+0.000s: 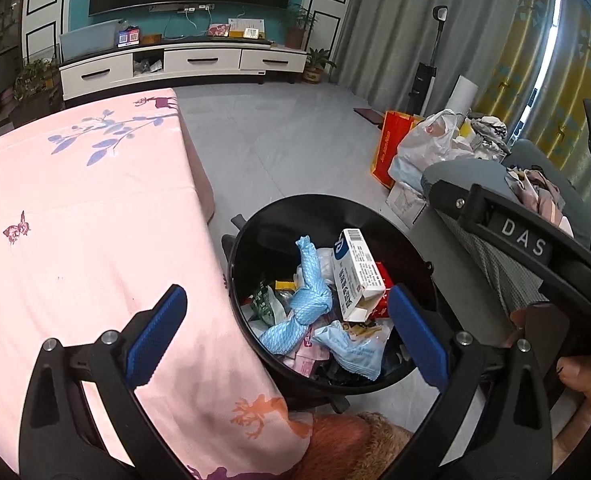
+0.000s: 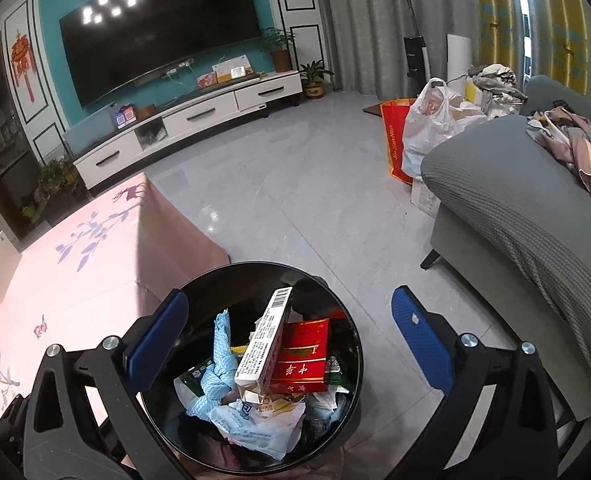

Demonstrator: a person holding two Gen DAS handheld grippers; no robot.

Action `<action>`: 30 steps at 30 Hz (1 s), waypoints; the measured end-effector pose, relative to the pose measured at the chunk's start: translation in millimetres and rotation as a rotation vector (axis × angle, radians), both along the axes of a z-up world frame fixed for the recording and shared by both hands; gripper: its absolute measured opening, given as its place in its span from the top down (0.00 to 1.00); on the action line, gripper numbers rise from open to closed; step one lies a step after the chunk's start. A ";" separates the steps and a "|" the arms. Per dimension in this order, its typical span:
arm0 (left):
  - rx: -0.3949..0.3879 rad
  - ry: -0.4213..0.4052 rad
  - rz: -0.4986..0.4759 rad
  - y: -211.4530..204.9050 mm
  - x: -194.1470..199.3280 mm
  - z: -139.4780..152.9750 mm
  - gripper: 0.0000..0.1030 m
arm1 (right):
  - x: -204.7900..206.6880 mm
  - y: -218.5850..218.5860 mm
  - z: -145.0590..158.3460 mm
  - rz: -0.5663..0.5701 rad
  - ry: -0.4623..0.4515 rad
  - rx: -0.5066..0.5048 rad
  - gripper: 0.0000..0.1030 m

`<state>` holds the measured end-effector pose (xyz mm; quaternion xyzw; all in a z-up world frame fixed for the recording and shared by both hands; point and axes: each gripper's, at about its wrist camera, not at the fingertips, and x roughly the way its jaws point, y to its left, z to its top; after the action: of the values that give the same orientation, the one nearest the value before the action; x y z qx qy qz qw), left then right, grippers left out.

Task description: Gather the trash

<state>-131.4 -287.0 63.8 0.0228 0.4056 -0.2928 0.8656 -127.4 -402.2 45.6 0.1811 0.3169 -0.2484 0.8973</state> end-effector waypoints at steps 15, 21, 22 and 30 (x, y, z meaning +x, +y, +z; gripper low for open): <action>0.005 0.017 0.002 2.9 1.5 -2.1 0.03 | 7.3 6.2 -2.6 0.021 0.029 -0.018 0.03; 0.018 0.012 -0.002 3.2 0.7 -1.9 0.03 | 8.3 8.1 -3.7 0.021 0.038 -0.023 0.03; 0.014 0.014 -0.002 3.4 0.6 -2.0 0.03 | 8.1 8.1 -3.6 0.021 0.038 -0.024 0.03; 0.008 0.016 -0.001 5.5 0.1 -1.6 0.03 | 9.7 8.8 -6.5 0.021 0.051 -0.031 0.03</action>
<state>-131.3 -281.4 62.2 0.0239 0.4138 -0.2918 0.8620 -117.7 -393.5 39.2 0.1576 0.3375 -0.2482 0.8942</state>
